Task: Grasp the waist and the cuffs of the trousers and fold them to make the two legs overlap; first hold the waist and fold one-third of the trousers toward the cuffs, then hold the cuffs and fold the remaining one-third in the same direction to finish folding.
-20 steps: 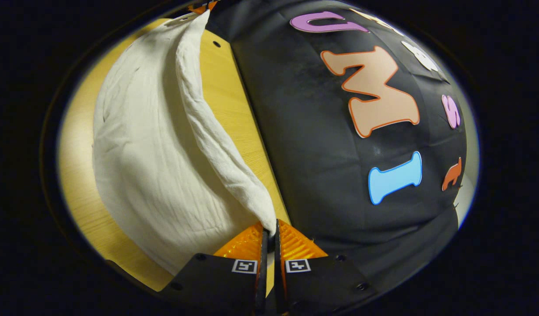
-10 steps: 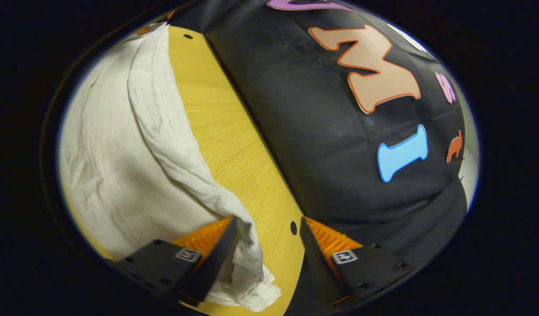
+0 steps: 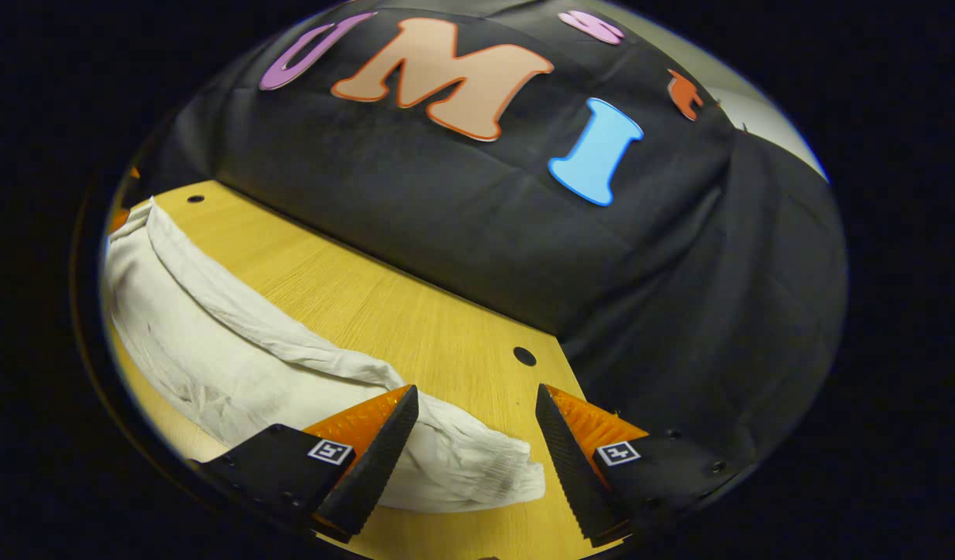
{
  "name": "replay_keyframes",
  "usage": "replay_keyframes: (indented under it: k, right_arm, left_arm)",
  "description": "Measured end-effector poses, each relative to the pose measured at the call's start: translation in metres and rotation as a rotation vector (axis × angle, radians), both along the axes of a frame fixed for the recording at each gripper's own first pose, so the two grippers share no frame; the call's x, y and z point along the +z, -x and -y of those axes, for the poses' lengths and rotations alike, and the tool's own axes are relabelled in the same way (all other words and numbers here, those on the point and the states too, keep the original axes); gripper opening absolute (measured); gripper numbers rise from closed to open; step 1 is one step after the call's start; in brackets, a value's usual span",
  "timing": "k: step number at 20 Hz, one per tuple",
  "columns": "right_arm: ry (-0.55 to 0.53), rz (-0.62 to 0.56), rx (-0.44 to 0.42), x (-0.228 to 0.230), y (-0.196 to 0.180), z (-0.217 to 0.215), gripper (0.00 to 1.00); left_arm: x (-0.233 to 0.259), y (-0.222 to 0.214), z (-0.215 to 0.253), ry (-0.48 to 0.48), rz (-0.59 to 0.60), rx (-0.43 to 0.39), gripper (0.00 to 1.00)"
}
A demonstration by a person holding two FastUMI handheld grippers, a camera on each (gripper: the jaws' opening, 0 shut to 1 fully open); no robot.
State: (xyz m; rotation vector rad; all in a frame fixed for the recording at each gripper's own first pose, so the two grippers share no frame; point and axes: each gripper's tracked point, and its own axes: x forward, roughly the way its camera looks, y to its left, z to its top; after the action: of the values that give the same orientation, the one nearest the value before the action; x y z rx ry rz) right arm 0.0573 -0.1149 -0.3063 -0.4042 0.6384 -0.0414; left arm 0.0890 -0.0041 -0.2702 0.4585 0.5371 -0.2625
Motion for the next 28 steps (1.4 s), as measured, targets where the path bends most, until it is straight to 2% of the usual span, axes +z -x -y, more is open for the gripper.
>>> replay_keyframes:
  k: [1, 3, 7, 10, 15, 21, 23, 25, 26, 28]
  right_arm:
    - [-0.035, 0.001, -0.029, 0.001, 0.004, 0.013, 1.00]
    - [-0.080, -0.009, -0.082, -0.002, 0.010, 0.040, 0.98]
    - [-0.220, -0.073, -0.117, -0.021, 0.021, 0.062, 1.00]
    - [-0.285, -0.103, -0.151, -0.033, 0.025, 0.079, 0.98]
    - [-0.434, -0.211, -0.229, -0.076, 0.032, 0.096, 0.99]
    - [-0.579, -0.348, -0.283, -0.110, 0.044, 0.096, 0.98]
    - [-0.604, -0.378, -0.276, -0.116, 0.046, 0.093, 0.94]
    - [-0.622, -0.400, -0.269, -0.124, 0.050, 0.088, 0.94]
    - [-0.614, -0.399, -0.265, -0.124, 0.051, 0.089, 0.97]
    - [-0.605, -0.406, -0.255, -0.124, 0.051, 0.087, 0.90]
  left_arm:
    - [0.009, 0.000, 0.011, 0.022, 0.020, -0.004, 0.95]
    - [0.021, 0.000, 0.038, 0.085, 0.037, -0.010, 0.95]
    - [0.045, 0.003, 0.091, 0.231, 0.045, -0.018, 0.95]
    - [0.057, 0.008, 0.118, 0.269, 0.049, -0.027, 0.95]
    - [0.070, 0.020, 0.137, 0.262, 0.053, -0.031, 0.96]
    - [0.078, 0.035, 0.131, 0.233, 0.062, 0.030, 0.96]
    - [0.079, 0.040, 0.128, 0.226, 0.062, 0.051, 0.96]
    - [0.080, 0.043, 0.128, 0.224, 0.066, 0.067, 0.96]
    - [0.081, 0.046, 0.129, 0.221, 0.068, 0.073, 0.96]
    - [0.083, 0.051, 0.128, 0.215, 0.073, 0.086, 0.96]
